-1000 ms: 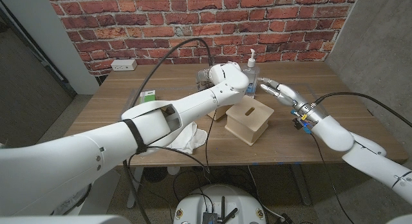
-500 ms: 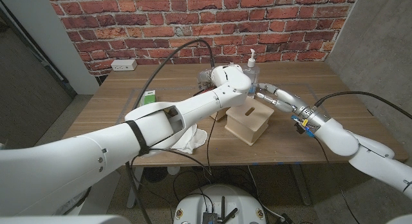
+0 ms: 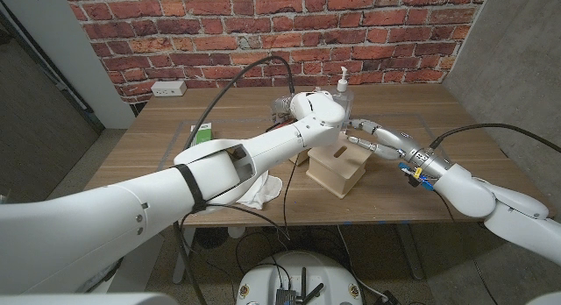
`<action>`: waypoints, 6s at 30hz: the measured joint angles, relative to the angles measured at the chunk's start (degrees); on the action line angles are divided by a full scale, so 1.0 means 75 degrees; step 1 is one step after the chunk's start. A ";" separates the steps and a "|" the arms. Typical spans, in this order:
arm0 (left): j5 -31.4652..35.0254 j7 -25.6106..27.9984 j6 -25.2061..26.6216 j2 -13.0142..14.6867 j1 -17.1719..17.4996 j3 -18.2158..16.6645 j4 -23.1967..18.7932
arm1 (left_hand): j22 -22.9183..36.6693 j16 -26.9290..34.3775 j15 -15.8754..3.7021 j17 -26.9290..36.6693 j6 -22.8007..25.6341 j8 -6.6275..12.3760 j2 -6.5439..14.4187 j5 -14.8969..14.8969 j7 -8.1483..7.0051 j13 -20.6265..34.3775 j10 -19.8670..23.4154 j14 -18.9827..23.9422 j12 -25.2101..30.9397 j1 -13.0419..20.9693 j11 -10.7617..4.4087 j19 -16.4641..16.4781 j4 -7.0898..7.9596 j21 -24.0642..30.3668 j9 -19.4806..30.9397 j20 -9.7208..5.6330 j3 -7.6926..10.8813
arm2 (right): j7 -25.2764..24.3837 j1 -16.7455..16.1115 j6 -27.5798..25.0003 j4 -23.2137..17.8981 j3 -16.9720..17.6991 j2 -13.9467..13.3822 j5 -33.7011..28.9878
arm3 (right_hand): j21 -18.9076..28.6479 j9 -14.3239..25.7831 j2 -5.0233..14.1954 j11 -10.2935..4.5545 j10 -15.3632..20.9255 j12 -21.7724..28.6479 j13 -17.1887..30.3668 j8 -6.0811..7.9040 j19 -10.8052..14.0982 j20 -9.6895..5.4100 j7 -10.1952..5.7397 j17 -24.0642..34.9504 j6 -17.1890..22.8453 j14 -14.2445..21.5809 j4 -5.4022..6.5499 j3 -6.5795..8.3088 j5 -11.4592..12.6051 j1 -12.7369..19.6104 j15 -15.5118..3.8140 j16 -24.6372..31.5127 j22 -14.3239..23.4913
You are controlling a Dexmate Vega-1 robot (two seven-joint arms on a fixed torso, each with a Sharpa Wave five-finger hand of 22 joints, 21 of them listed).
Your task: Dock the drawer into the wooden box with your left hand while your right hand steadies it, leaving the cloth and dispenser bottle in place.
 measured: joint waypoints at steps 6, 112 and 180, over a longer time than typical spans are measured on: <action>-0.0379 0.0352 0.0000 -0.0055 -0.0027 0.0042 0.0090 | 0.0000 -0.0002 0.0028 0.0000 0.0000 -0.0001 0.0000 0.0000 0.0000 0.0001 0.0000 0.0029 0.0000 0.0000 0.0000 0.0000 0.0000 0.0000 0.0000 0.0000 0.0000 | 0.0045 -0.0246 -0.0112 -0.0159 0.0190 -0.0097 -0.0189 | 0.0000 0.0000 0.0000 -0.0041 0.0042 0.0000 0.0000 0.0000 0.0000 0.0000 0.0000 0.0000 0.0000 0.0000 -0.0004 0.0004 0.0000 0.0000 0.0000 0.0000 0.0000; -0.3118 0.2285 -0.0002 -0.0197 -0.0553 0.0703 0.0371 | 0.0000 -0.0033 -0.0002 -0.0003 0.0015 -0.0004 0.0002 0.0024 0.0065 0.0039 0.0000 0.0084 0.0000 -0.0002 -0.0001 -0.0001 -0.0001 0.0000 0.0037 0.0000 -0.0064 | 0.0487 -0.1848 -0.0945 -0.1297 0.1279 -0.0281 -0.3368 | -0.0095 -0.0017 -0.0092 -0.0162 0.0303 0.0000 -0.0038 0.0032 -0.0662 -0.0004 0.0014 -0.0070 -0.0201 0.0192 0.0077 0.0075 -0.0033 -0.0174 -0.0001 0.0009 0.0001; -0.1739 0.0922 0.0000 -0.0548 -0.0544 0.0357 0.0935 | 0.0000 -0.0078 -0.0028 0.0001 0.0016 -0.0031 -0.0052 0.0022 0.0065 0.0041 0.0000 0.0110 -0.0028 0.0052 -0.0002 -0.0001 -0.0021 0.0000 0.0041 0.0000 -0.0085 | 0.0389 -0.1444 -0.1146 -0.1125 0.0809 -0.0809 -0.3174 | -0.0037 0.0003 -0.0101 -0.0104 0.0274 -0.0059 -0.0052 0.0031 -0.0659 -0.0001 0.0137 -0.0078 -0.0079 0.0191 0.0139 0.0076 -0.0030 -0.0223 0.0000 -0.0033 -0.0003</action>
